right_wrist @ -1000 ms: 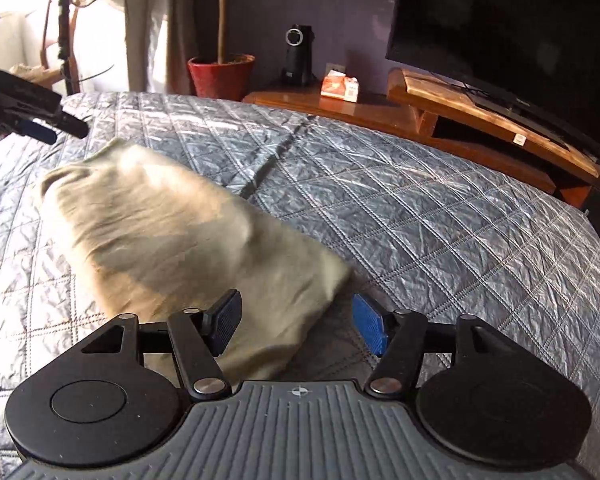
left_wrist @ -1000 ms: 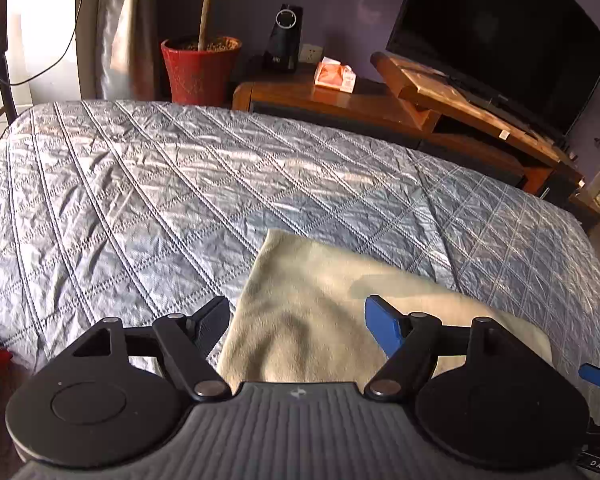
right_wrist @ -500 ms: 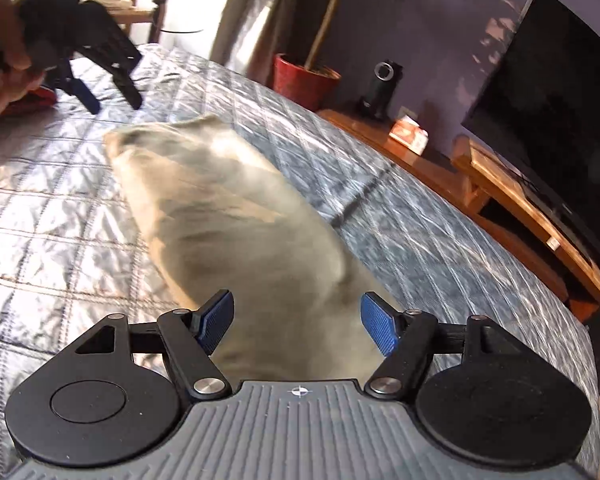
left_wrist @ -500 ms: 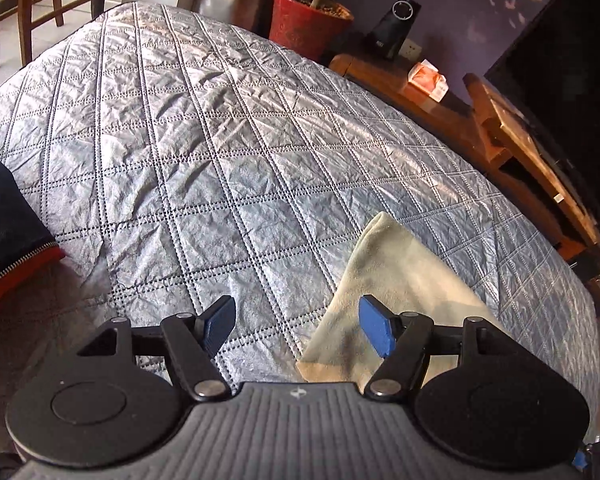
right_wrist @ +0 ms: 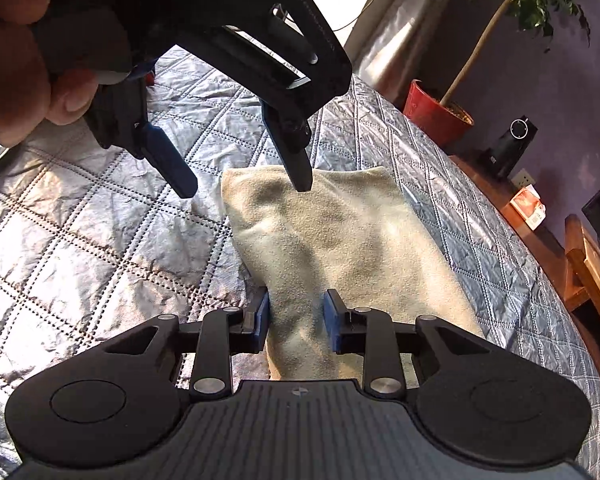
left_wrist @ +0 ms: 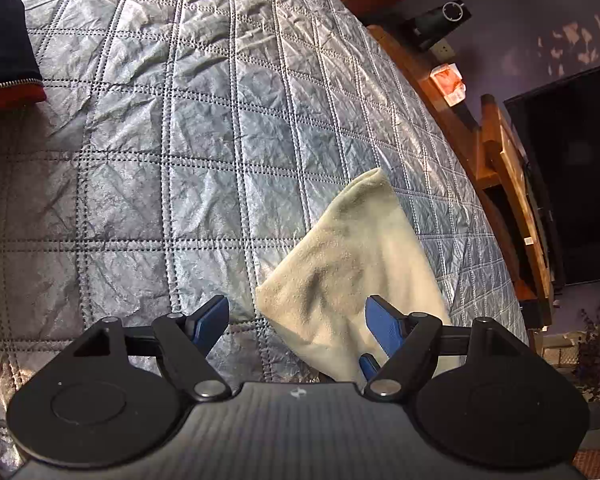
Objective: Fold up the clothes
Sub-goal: 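Grasp the bundle end with both grippers and lift it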
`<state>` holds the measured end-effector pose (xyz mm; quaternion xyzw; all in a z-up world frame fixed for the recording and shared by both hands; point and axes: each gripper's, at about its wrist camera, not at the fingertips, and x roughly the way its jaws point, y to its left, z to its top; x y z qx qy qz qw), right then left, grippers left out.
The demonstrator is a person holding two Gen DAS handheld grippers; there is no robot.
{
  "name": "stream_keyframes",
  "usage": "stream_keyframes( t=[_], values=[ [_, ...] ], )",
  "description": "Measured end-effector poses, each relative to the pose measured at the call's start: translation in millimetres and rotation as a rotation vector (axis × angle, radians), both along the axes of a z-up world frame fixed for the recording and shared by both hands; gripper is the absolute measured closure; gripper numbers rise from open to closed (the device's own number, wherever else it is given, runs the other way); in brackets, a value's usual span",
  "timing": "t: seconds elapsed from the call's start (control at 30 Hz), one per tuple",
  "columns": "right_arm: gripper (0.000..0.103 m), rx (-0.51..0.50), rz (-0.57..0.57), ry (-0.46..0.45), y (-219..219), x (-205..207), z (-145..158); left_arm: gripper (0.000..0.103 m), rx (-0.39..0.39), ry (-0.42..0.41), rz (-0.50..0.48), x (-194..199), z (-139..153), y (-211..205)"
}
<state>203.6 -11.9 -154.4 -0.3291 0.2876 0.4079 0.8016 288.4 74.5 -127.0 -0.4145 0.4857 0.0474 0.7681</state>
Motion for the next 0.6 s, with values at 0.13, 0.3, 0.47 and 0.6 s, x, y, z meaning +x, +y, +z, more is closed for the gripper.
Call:
stream_keyframes(
  t=[0.13, 0.3, 0.47, 0.6],
  values=[
    [0.079, 0.077, -0.048, 0.051, -13.5, 2.5, 6.9, 0.029, -0.086, -0.009, 0.005, 12.5, -7.8, -15.5],
    [0.079, 0.128, -0.070, 0.070, -23.9, 2.0, 14.4, 0.026, -0.154, -0.018, 0.039, 15.1, -14.1, -19.2],
    [0.079, 0.167, -0.083, 0.088, -35.4, 7.4, 19.7, 0.048, -0.178, -0.026, 0.066, 20.0, -20.8, -23.0],
    [0.077, 0.233, -0.077, 0.179, -49.6, 10.8, 23.7, 0.079, -0.074, -0.005, 0.008, 27.4, -21.0, -34.6]
  ],
)
